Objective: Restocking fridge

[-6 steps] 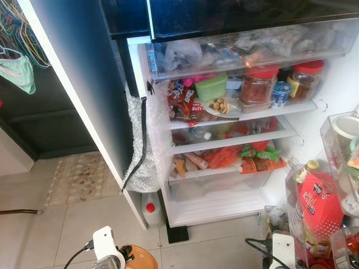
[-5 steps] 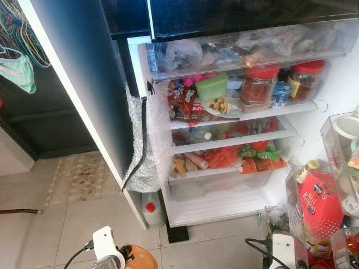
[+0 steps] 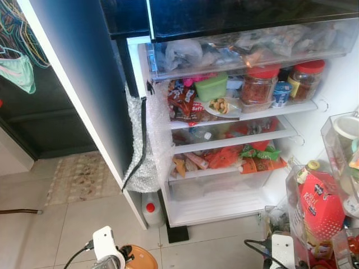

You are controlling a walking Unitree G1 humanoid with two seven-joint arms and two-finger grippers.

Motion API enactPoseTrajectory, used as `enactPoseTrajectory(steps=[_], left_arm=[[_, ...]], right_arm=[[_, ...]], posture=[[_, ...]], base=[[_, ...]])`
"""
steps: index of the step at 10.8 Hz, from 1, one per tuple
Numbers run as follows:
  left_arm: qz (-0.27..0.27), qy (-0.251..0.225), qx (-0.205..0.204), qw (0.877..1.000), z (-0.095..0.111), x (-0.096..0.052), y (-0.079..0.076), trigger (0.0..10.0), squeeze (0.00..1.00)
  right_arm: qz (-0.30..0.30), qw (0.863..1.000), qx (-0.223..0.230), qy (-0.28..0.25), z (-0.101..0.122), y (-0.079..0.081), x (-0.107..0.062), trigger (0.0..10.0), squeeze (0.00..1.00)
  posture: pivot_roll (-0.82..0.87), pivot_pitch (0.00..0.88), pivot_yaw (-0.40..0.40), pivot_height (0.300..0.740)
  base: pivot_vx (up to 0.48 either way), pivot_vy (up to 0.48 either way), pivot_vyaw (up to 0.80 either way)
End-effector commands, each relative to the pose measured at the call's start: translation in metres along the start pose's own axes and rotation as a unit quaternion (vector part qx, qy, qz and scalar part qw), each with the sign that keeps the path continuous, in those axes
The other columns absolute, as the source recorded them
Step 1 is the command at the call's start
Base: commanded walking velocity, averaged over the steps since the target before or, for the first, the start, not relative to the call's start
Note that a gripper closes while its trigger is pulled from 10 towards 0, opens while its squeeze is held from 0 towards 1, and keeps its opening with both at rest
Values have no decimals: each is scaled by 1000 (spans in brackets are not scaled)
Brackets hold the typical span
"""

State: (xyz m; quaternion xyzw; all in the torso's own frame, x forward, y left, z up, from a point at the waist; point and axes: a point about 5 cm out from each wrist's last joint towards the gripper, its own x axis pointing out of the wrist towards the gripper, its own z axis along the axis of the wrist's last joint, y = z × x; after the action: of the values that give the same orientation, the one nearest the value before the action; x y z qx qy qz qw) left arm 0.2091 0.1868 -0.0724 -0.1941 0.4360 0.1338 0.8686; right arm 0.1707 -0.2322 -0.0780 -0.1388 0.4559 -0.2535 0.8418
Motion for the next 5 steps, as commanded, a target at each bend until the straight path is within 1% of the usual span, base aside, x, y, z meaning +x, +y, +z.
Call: enactPoseTrajectory(steps=[1,5], left_arm=[[6,7,0,1000,-1,0,4,10000,0],[7,7,0,1000,-1,0,5,10000,0]], right_arm=[[-14,1000,-3,-1,3,-1,0,10000,0],[-38,999,-4,9,1,-1,-1,10000,0]], posture=[[-131,19,54,740],[-133,20,54,740]], base=[[0,0,0],[0,0,0]])
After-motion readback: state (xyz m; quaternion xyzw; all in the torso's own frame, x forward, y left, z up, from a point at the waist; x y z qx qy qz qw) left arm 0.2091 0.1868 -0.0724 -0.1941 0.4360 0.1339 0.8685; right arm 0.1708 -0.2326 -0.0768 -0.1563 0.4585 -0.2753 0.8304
